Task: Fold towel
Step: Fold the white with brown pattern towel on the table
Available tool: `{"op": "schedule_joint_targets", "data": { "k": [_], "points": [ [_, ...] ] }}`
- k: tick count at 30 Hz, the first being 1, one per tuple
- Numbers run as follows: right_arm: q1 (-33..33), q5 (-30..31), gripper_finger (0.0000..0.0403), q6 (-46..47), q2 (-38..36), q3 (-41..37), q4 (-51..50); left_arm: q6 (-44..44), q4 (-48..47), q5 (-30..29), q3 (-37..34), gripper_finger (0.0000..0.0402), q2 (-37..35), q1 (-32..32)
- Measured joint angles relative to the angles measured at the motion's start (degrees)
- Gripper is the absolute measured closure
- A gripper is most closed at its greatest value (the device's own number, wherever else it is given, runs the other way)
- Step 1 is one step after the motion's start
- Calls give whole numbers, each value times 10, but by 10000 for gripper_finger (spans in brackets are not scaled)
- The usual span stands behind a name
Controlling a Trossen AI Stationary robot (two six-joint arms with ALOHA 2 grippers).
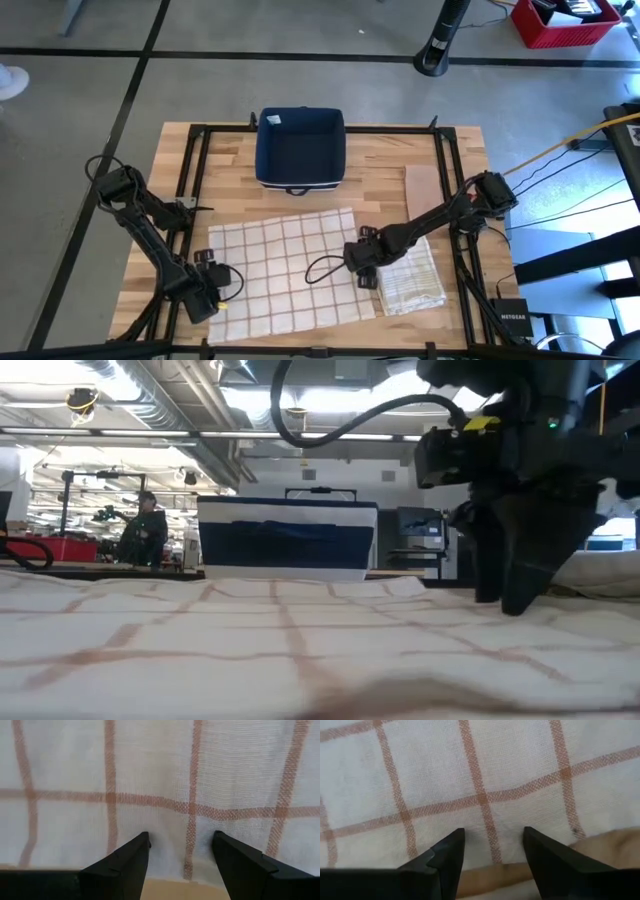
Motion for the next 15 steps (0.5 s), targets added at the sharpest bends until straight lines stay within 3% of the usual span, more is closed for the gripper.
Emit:
{"op": "schedule_joint_targets", "data": {
  "k": [7, 13, 15],
  "points": [
    [11, -12, 199, 46, -6, 6, -17, 22, -33, 5, 9, 192, -17, 10],
    [11, -8, 198, -2, -36, 41, -60, -16, -35, 11, 38, 192, -78, 9],
    [11, 10, 196, -20, -38, 41, -54, -28, -50, -11, 33, 192, -89, 5]
  ]
}}
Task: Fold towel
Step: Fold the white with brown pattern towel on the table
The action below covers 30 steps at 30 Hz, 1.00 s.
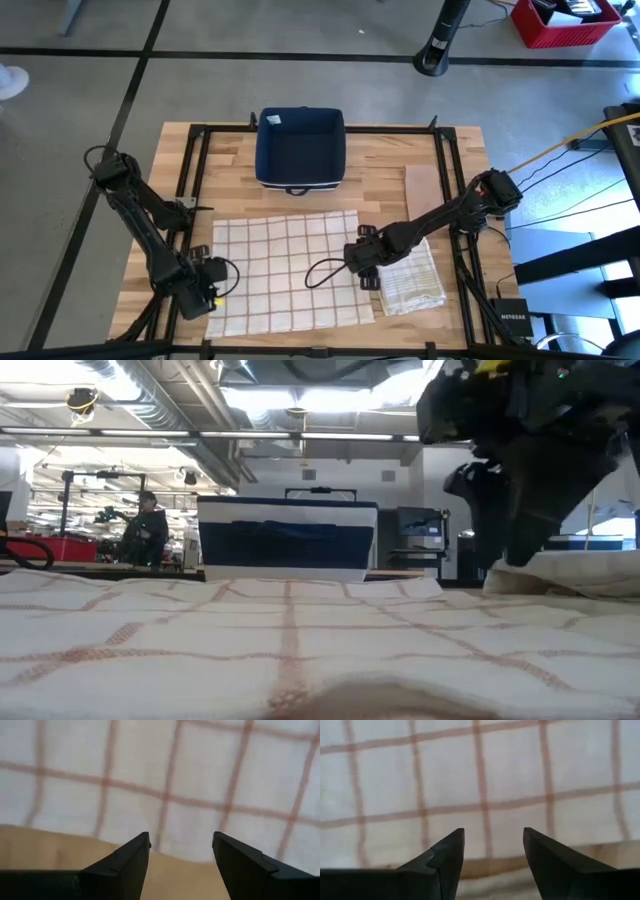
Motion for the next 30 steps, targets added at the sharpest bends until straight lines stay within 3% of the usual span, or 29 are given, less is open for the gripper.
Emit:
{"op": "schedule_joint_targets", "data": {
  "k": [3, 8, 16, 22, 30],
  "points": [
    [0, 15, 197, -18, 1, -5, 22, 0, 1, -35, -15, 192, -7, -1],
    [0, 22, 198, -18, 2, -38, 61, 31, 83, -19, -67, 192, -5, 9],
    [0, 19, 198, -18, 2, -90, 111, 40, 138, -22, -131, 192, -8, 13],
    [0, 21, 198, -20, 1, -109, 164, 34, 153, -25, -139, 192, -9, 13],
    [0, 4, 198, -28, 1, -76, 134, 26, 153, -23, -139, 192, -9, 13]
  ]
}}
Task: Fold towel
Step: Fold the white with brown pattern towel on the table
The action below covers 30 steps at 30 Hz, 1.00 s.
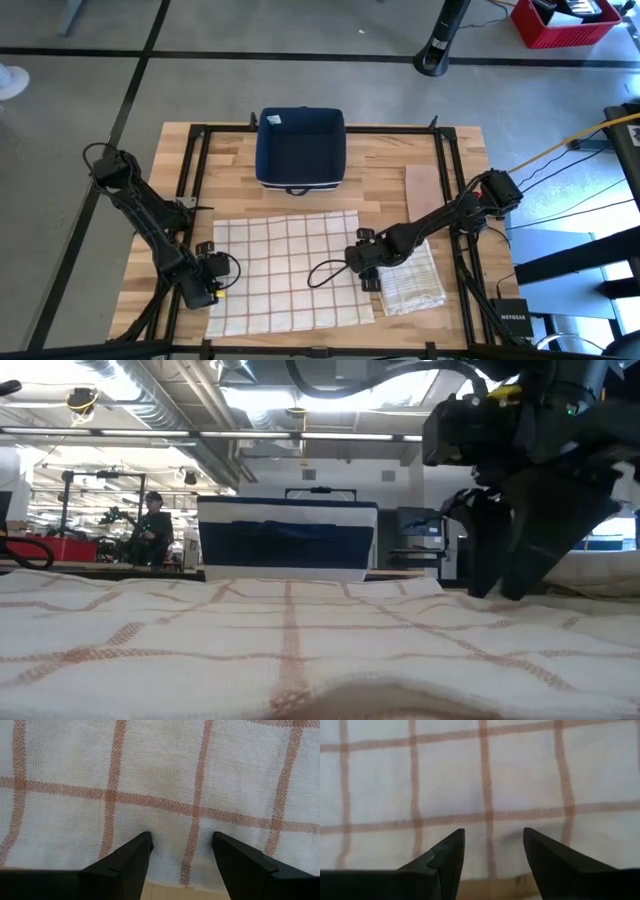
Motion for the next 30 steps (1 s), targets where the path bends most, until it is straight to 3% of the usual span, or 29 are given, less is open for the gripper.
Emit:
{"op": "schedule_joint_targets", "data": {
  "k": [3, 16, 22, 30],
  "points": [
    [0, -7, 198, 8, 0, 16, -34, -2, 0, 1, 0, 192, 0, 0],
    [0, 3, 198, 8, 24, -32, 19, -4, 0, 0, -1, 198, 1, -13],
    [0, 11, 217, 8, 25, -37, 16, -2, 5, 5, -2, 255, 1, -14],
    [0, 26, 326, 9, 33, -37, 12, 0, 11, 12, -2, 362, 2, -14]
  ]
}}
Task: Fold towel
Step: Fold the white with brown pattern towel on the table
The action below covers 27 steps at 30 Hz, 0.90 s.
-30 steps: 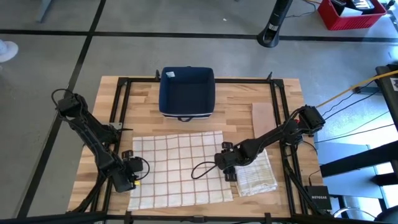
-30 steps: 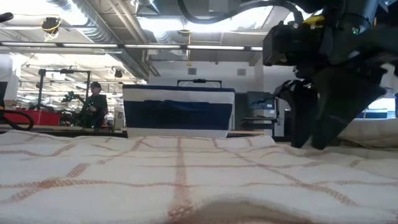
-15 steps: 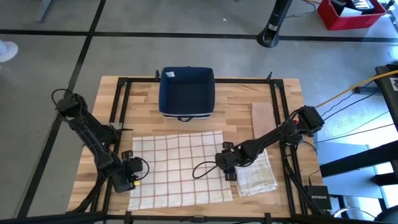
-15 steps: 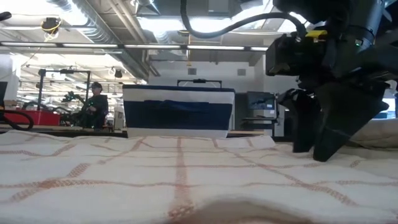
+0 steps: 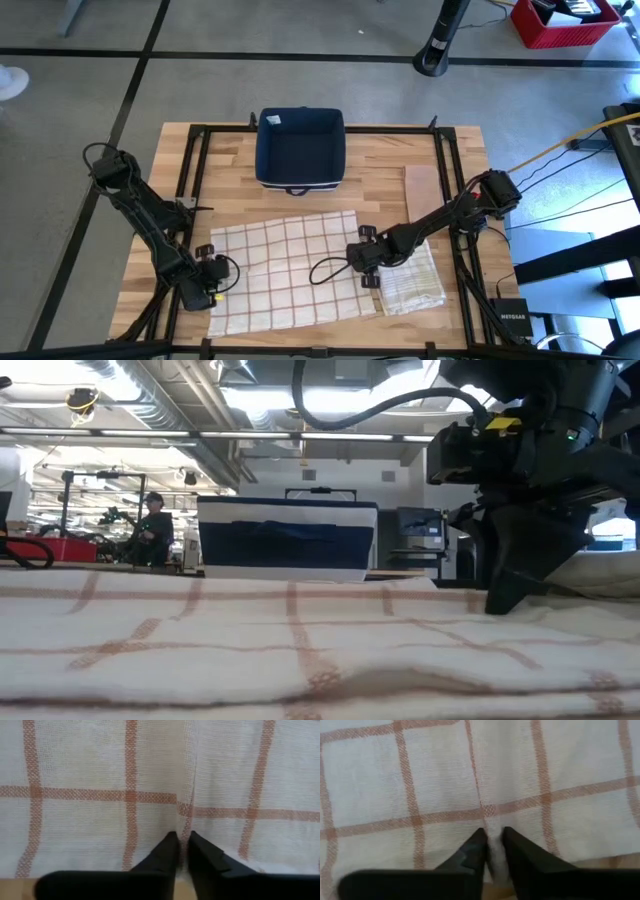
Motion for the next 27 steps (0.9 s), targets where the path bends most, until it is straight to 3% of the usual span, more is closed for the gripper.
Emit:
{"op": "schedule_joint_targets", "data": {
  "k": [3, 6, 9, 15, 17, 21, 27],
  "points": [
    [0, 4, 366, 0, 1, 0, 4, 0, -1, 1, 0, 392, 0, 0],
    [1, 4, 391, 0, 1, 0, 4, 0, -2, 0, 0, 392, 0, 0],
    [0, 4, 386, 4, 1, 0, 4, -1, -2, 0, 0, 379, 0, 0],
    [1, 19, 329, 1, 1, -1, 3, 10, -4, -20, -1, 366, 1, -2],
    [1, 21, 337, -6, 1, -1, 3, 5, -5, -24, -4, 378, 1, -1],
    [1, 35, 390, -30, 1, -1, 3, 0, -9, -28, -3, 394, 0, -2],
    [15, 83, 395, -30, -29, 14, -45, -6, -113, -28, 62, 399, 5, -1]
  ]
}}
